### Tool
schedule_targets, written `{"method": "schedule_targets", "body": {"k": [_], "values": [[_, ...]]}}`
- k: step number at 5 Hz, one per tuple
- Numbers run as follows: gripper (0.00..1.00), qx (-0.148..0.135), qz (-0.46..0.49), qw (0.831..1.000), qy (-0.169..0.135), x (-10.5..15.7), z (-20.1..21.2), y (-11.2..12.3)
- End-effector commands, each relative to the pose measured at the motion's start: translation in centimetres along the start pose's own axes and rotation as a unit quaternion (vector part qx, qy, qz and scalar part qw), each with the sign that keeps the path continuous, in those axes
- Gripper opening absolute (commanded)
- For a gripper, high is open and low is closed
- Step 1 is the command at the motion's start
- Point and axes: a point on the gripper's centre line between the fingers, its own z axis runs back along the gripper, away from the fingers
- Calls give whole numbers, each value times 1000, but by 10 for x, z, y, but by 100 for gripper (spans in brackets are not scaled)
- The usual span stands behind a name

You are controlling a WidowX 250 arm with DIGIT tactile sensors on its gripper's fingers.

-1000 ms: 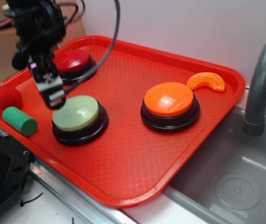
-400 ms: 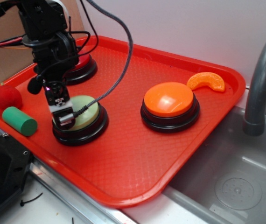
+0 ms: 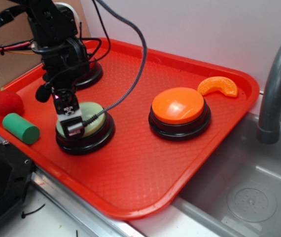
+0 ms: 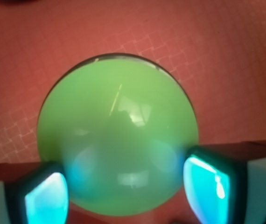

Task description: Push the green button.

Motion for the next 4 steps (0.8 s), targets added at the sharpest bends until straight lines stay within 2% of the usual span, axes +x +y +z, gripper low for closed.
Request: {"method": "schedule_targets", "body": {"k": [1, 2, 3, 4], "values": [[100, -11, 15, 1000, 6, 8, 17, 4], [100, -8, 23, 1000, -3, 15, 41, 6], [100, -10, 41, 999, 7, 12, 59, 10], [100, -3, 64, 998, 3, 8, 70, 13]]}}
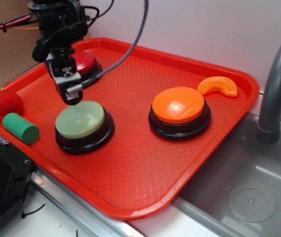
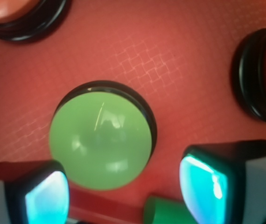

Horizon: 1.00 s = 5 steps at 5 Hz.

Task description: Push the green button.

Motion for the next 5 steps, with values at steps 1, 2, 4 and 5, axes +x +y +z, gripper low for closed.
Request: {"method": "schedule_targets", "body": {"k": [1, 2, 4, 5], "values": [[100, 7, 29, 999, -37, -3, 33, 8], [100, 14, 27, 999, -43, -4, 41, 8], [100, 26, 26, 998, -55, -5, 55, 7], [100, 24, 27, 998, -57, -7, 59, 7]]}}
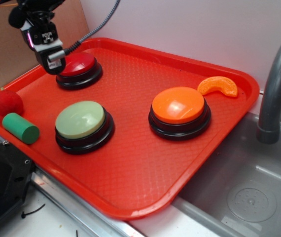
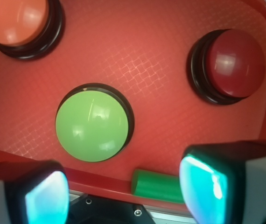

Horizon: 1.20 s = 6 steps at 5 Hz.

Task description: Push the green button.

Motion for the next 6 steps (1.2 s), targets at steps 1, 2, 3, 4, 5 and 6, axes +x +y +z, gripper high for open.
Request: {"method": "schedule_targets", "body": {"k": [1, 2, 3, 4, 5, 6], "values": [[100, 9, -7, 999, -31, 6, 22, -3], [100, 12, -5, 999, -32, 6, 28, -3], [100, 14, -4, 999, -32, 5, 33, -2], [100, 18, 1, 999, -30, 3, 36, -2], [100, 24, 2, 999, -31, 2, 41, -3], [100, 22, 11, 999, -30, -1, 41, -3]]}}
